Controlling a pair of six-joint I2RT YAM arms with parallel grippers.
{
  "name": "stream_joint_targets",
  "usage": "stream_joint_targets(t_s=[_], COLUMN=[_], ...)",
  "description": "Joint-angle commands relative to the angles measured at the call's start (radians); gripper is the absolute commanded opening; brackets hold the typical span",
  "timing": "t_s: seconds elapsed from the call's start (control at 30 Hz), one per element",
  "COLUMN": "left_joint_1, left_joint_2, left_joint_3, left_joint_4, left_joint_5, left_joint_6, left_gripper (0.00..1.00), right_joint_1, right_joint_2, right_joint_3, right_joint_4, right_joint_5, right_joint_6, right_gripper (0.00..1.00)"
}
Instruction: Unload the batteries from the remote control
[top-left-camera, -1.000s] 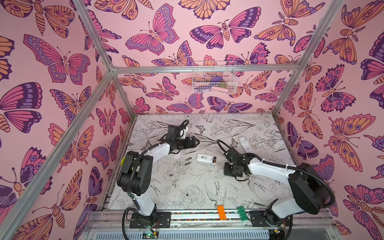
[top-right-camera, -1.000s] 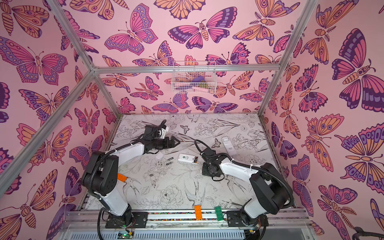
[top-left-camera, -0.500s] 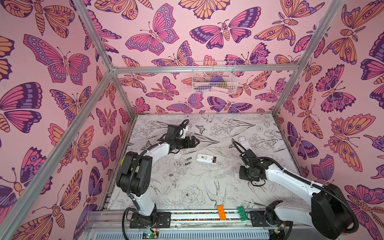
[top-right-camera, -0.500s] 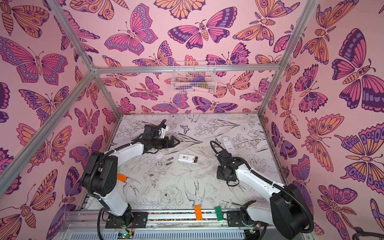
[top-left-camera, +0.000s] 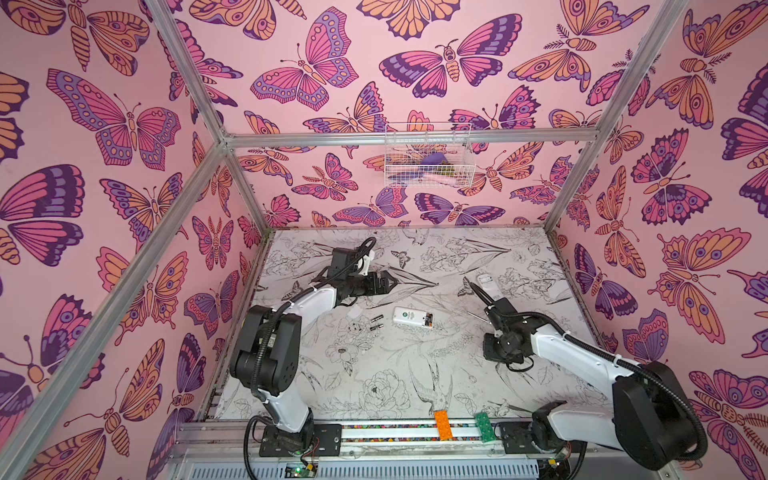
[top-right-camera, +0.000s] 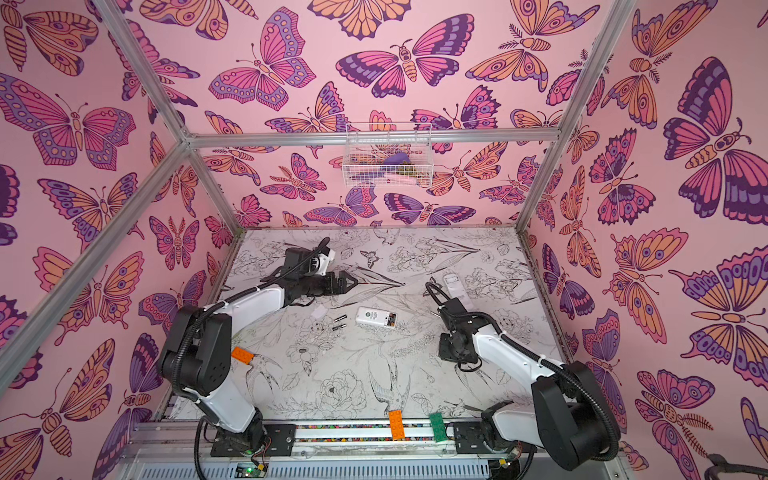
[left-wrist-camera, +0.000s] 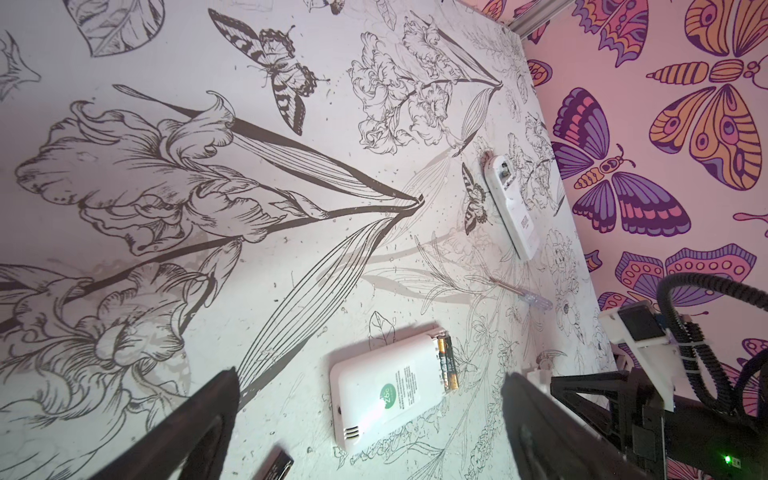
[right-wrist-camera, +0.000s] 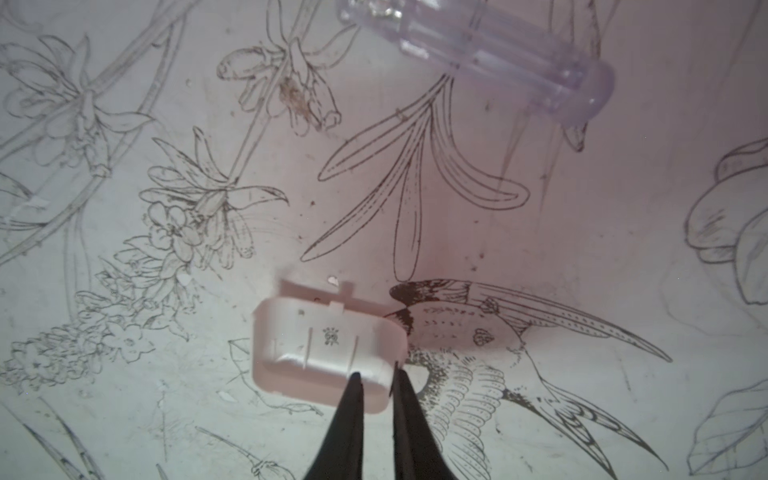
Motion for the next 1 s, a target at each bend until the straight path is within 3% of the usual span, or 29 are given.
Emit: stream_joint_targets(t_s=[0.0,0.23,0.47,0.6,0.77,0.97], left_joint_1=[0.015,0.019,0.035,0.058,0.135,0.321], left_joint_2=[-0.038,-0.099,-0.182,-0.26,-0.345,-0.414], left_joint_3=[-0.004,0.026,0.085,0.03,-0.065,-0.127], left_joint_4=[-0.013,-0.077,-0.269,-0.301,-0.306,-0.298], left_joint_5=[-0.017,-0.005,-0.05,-0.058,-0.009,0.135], left_joint_6=[0.038,0.153,0.348,0.426,0.481,0.444], left_gripper=[1.0,1.0,1.0,1.0,1.0,1.0], right_joint_1=[-0.012,-0.114,-0.211,-0.214,-0.215,-0.214], right_joint_2=[-0.011,-0.037,-0.021,0.053,0.096,0.078], right_joint_3=[0.049,0.159,0.336,0.354,0.287,0.227], right_joint_4=[-0.025,-0.098,-0.157,-0.164,-0.095,-0.036], right_joint_5=[-0.001,-0.022,-0.032,-0.005,0.026,0.007], right_joint_6=[-0.059,-0.212,-0.531,-0.553,-0.493,-0.472], right_gripper=[0.28,0.37,0.5,0.57,0.64,0.69])
